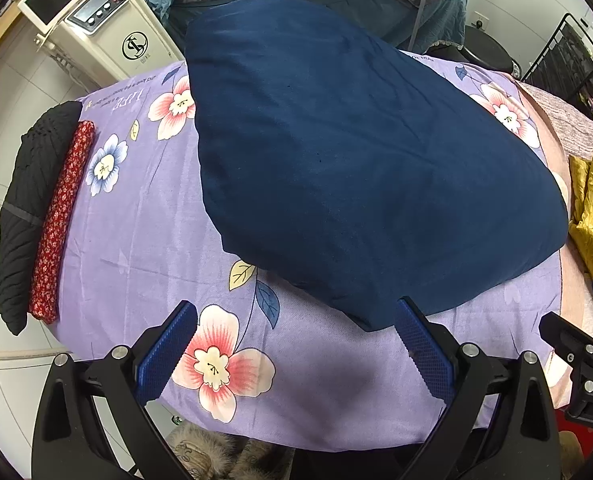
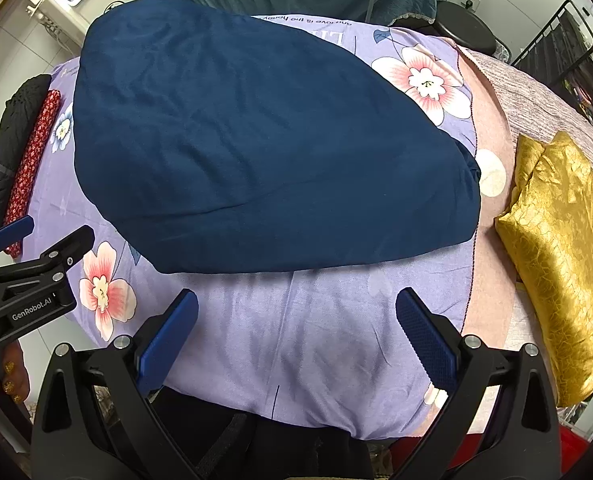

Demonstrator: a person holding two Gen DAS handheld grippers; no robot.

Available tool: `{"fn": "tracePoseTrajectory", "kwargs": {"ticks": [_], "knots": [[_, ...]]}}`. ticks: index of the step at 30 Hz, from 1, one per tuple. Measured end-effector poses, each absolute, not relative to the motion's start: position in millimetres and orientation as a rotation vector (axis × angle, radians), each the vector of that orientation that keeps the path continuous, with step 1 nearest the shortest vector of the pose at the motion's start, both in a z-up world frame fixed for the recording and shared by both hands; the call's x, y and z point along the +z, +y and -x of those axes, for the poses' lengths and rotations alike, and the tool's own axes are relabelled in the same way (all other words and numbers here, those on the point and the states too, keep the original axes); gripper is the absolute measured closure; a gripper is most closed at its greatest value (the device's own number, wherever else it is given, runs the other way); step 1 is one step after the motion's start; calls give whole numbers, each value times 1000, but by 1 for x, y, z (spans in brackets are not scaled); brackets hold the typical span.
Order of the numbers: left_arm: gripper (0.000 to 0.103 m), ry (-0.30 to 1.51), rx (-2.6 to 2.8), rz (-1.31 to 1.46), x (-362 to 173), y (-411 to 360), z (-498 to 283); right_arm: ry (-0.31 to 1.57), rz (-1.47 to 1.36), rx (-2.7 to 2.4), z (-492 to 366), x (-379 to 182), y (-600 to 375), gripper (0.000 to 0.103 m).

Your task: Fold large clothes

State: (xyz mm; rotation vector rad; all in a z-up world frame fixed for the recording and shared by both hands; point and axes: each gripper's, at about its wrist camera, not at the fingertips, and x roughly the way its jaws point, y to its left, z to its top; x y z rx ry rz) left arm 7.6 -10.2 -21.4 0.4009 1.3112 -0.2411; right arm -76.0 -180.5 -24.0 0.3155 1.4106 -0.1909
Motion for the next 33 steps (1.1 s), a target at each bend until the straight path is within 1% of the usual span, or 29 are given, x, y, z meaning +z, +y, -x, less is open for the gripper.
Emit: {"fn": "tracePoseTrajectory", "kwargs": {"ticks": [33], "knots": [[6, 1311, -236, -402, -21, -6, -4, 1414, -309, -187, 79, -27, -179, 5]]}}
